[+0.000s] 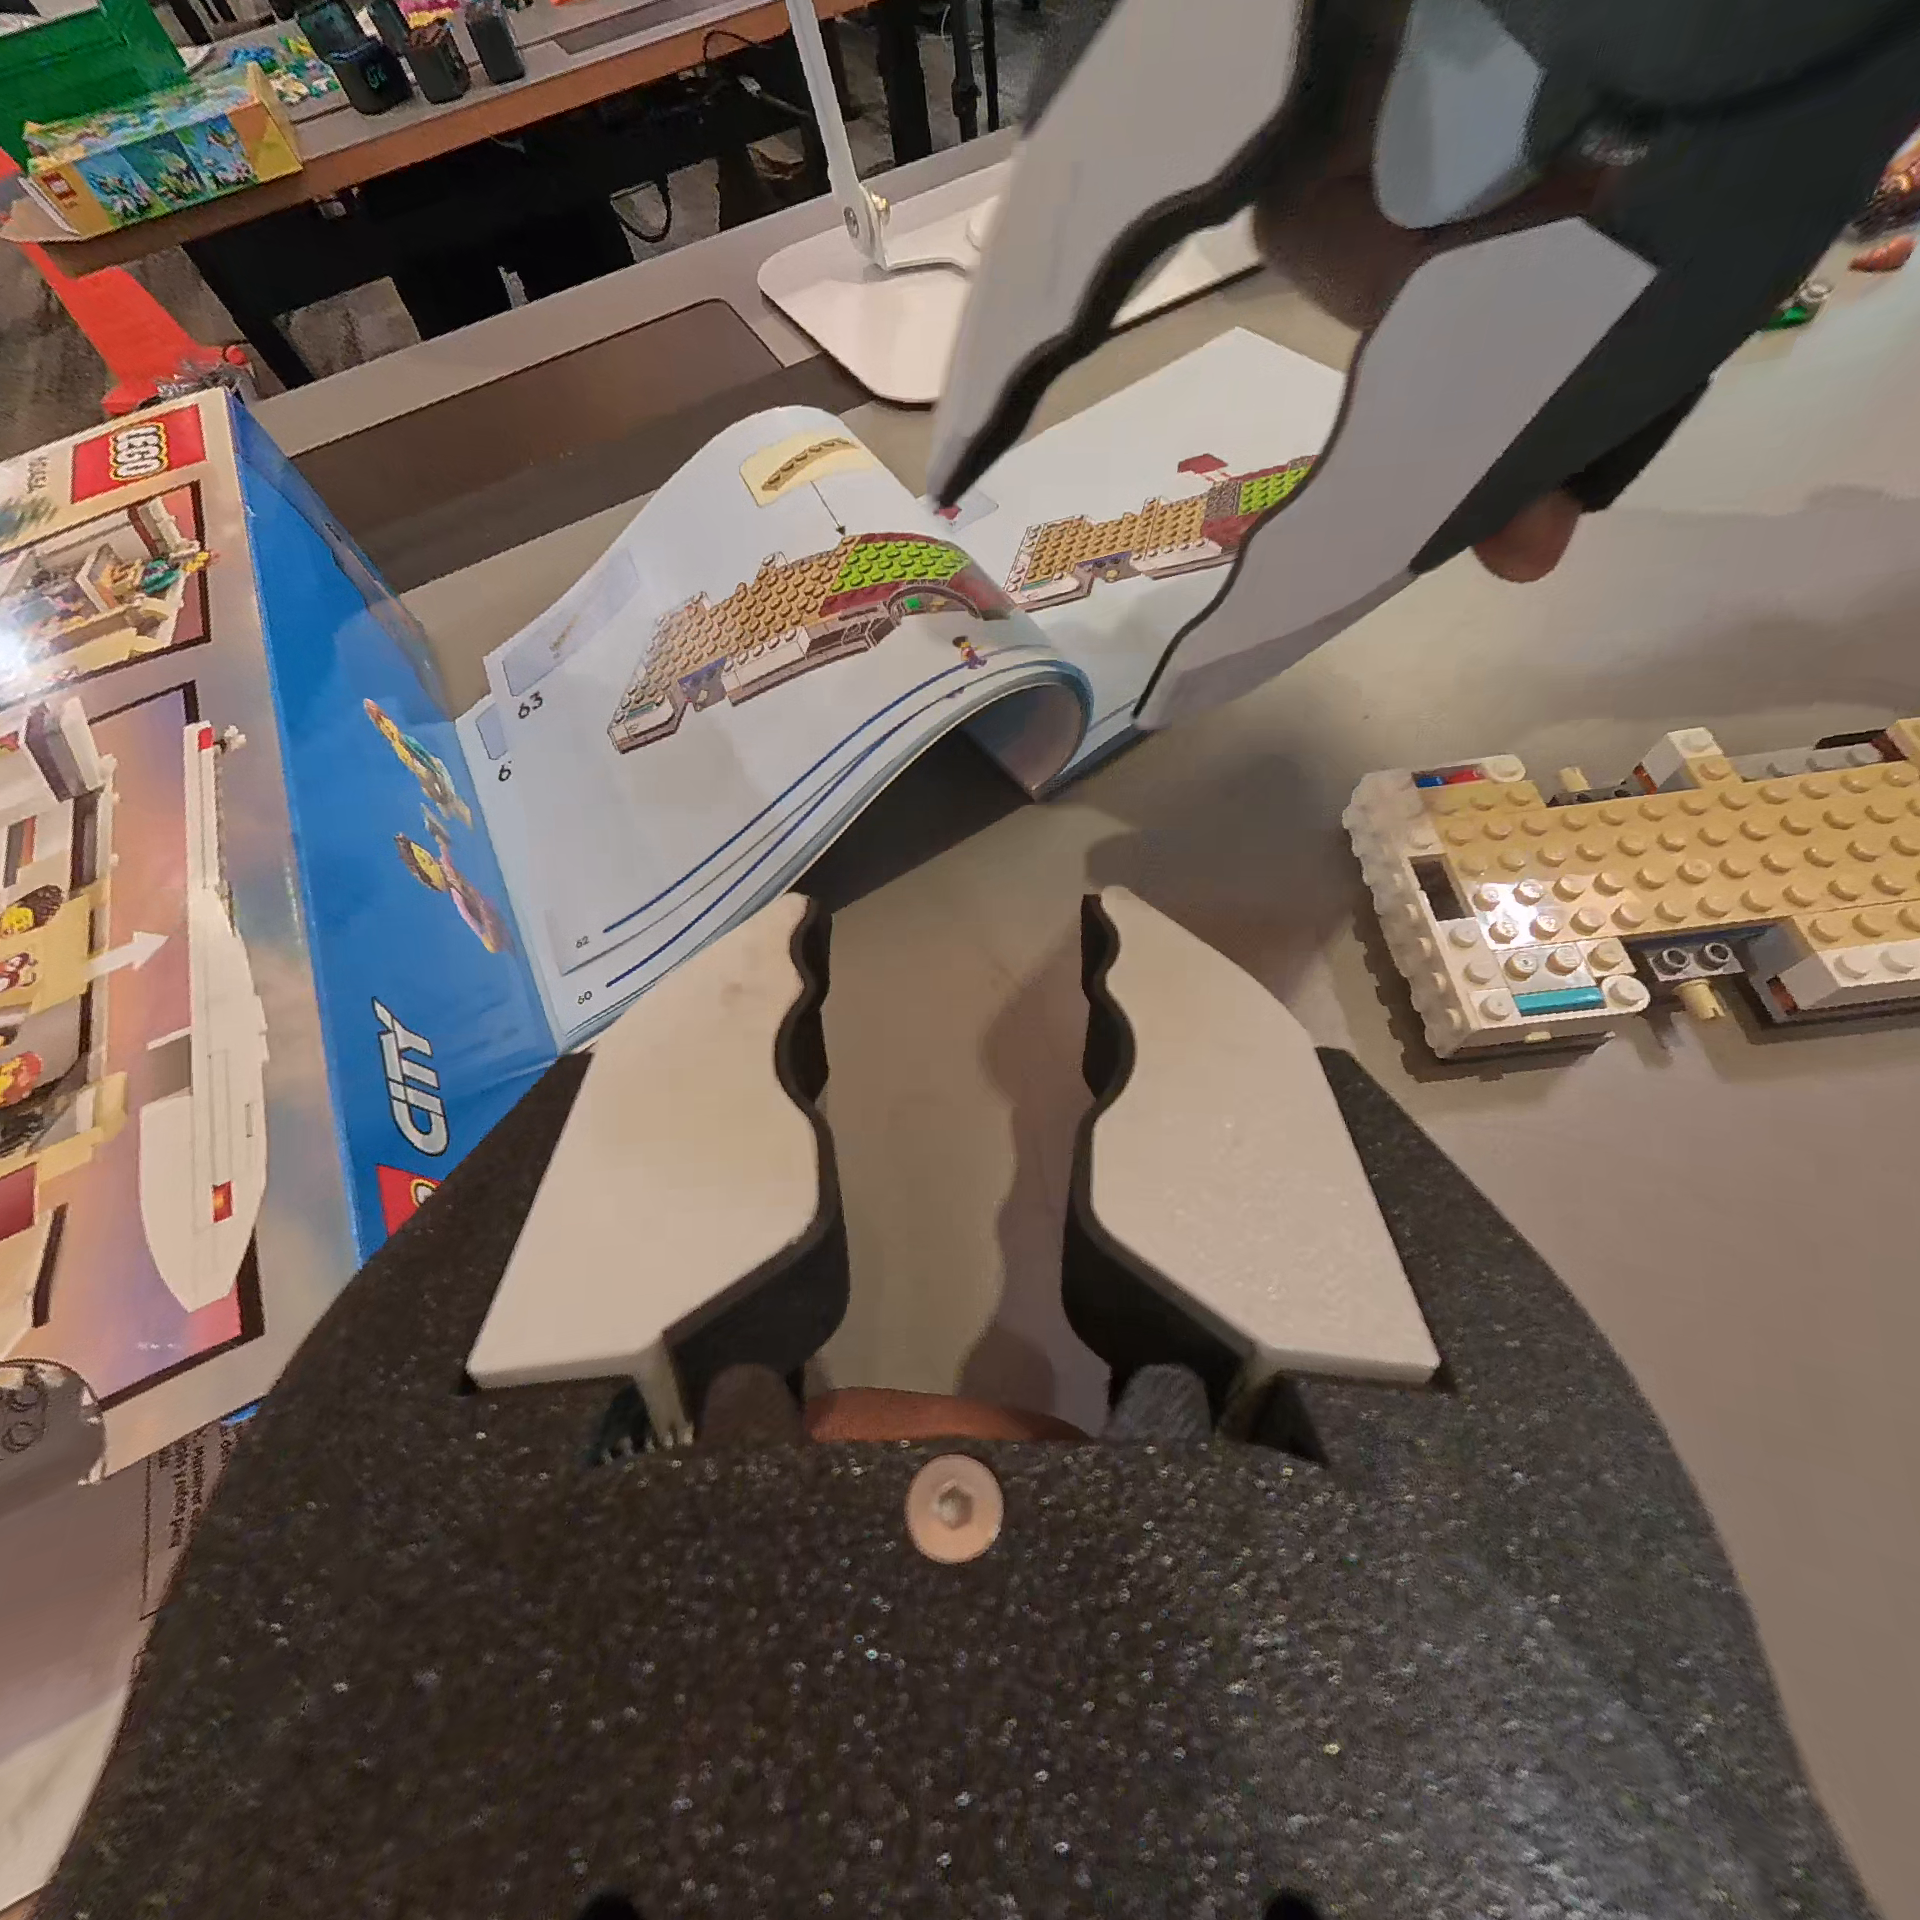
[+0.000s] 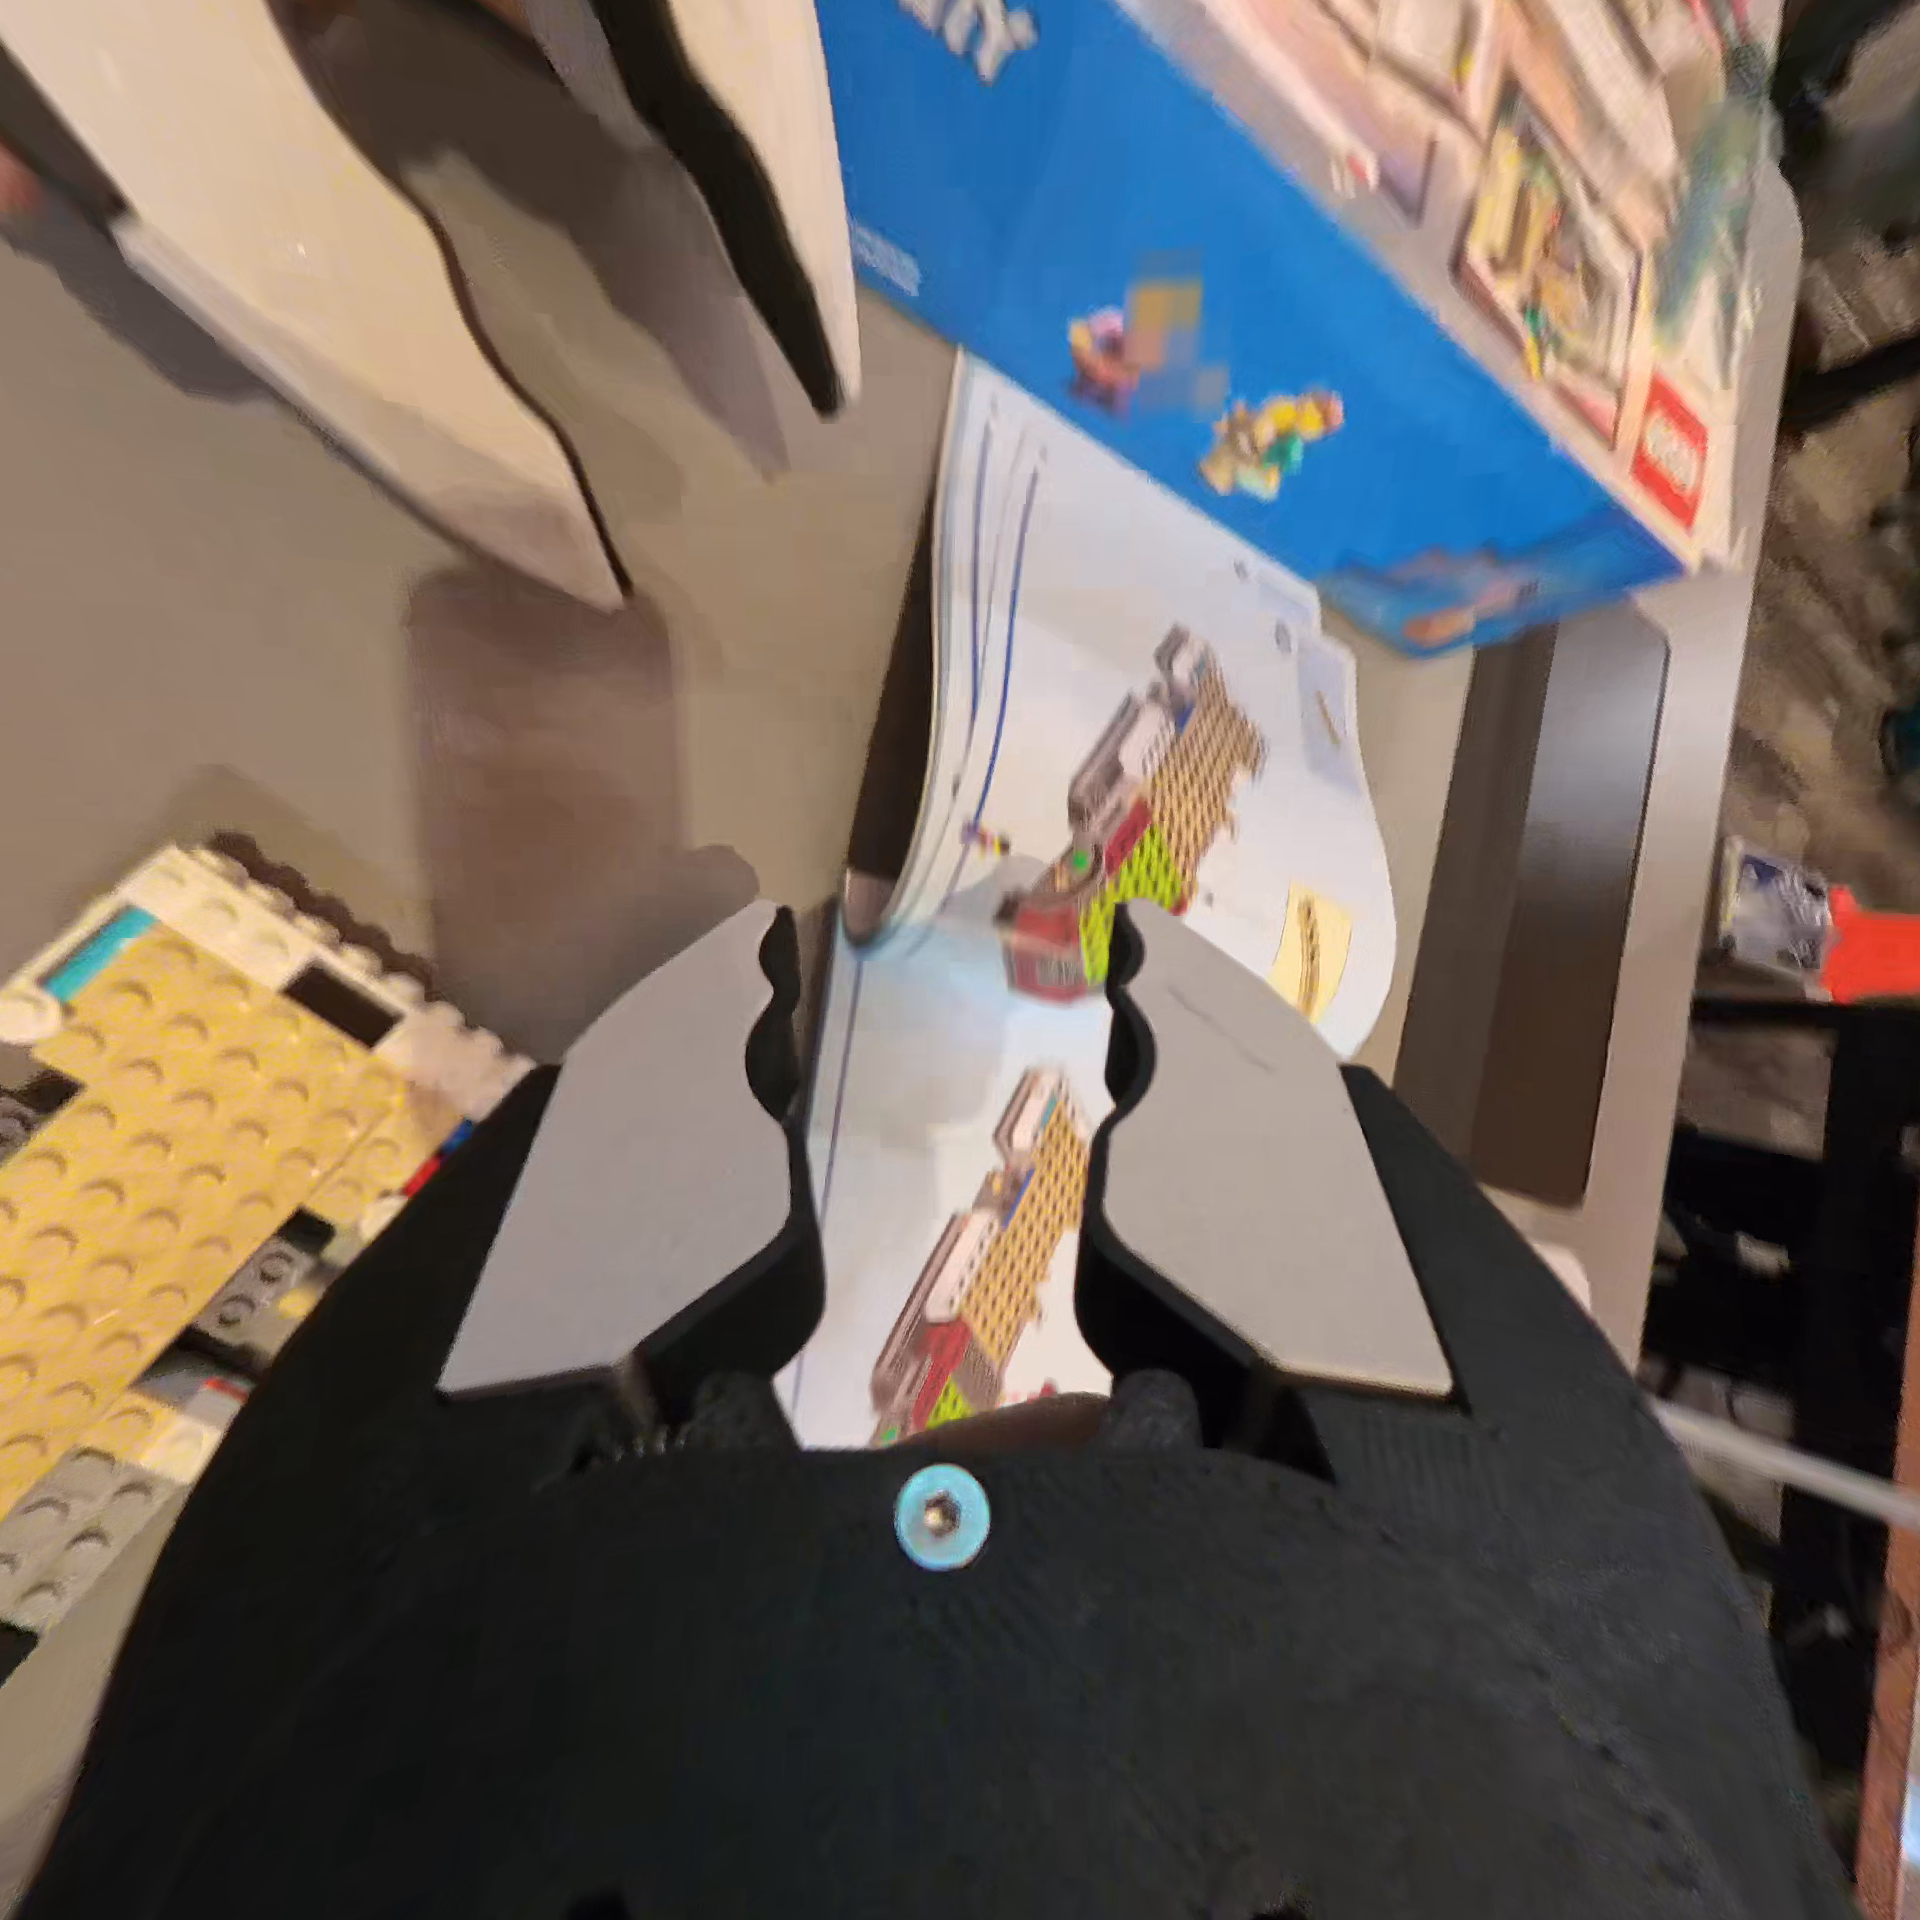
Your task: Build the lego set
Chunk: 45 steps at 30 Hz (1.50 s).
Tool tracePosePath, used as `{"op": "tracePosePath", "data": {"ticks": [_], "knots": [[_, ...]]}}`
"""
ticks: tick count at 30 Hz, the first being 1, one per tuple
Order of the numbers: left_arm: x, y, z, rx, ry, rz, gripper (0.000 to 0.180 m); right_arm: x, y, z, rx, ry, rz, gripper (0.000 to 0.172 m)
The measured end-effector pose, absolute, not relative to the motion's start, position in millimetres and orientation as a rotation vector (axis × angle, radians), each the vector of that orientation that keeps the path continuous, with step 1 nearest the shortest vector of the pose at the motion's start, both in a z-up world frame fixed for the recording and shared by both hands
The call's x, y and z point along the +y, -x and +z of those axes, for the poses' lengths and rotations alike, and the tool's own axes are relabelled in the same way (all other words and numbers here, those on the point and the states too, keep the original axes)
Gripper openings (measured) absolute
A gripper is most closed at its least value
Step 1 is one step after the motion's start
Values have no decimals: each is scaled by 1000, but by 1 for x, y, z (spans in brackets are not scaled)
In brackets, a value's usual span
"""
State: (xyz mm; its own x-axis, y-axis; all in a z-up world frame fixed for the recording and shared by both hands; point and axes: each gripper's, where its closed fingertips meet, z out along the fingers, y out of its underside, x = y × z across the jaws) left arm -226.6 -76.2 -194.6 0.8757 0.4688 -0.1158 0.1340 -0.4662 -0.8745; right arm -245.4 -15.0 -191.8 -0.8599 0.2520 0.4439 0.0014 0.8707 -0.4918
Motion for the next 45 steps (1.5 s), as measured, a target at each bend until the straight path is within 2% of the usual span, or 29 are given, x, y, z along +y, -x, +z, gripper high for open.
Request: {"op": "tracePosePath", "data": {"ticks": [7,18,26,34,38,45], "knots": [[-77,227,-192,-441,2021,422,47,-36,256,-216,-2706,12,579,68],[-78,226,-193,-417,2041,442,47,19,246,-215,-2595,292,558,62],[-76,226,-195,-418,2051,455,46,12,248,-199,-2462,414,688,59],[-76,227,-194,-419,2044,456,46,-44,253,-193,-2564,66,786,64],[-77,227,-193,-426,2035,450,46,-56,251,-210,-2769,-60,682,67],[-80,227,-194,-424,2046,456,46,-20,262,-221,-2767,98,531,69]]}}
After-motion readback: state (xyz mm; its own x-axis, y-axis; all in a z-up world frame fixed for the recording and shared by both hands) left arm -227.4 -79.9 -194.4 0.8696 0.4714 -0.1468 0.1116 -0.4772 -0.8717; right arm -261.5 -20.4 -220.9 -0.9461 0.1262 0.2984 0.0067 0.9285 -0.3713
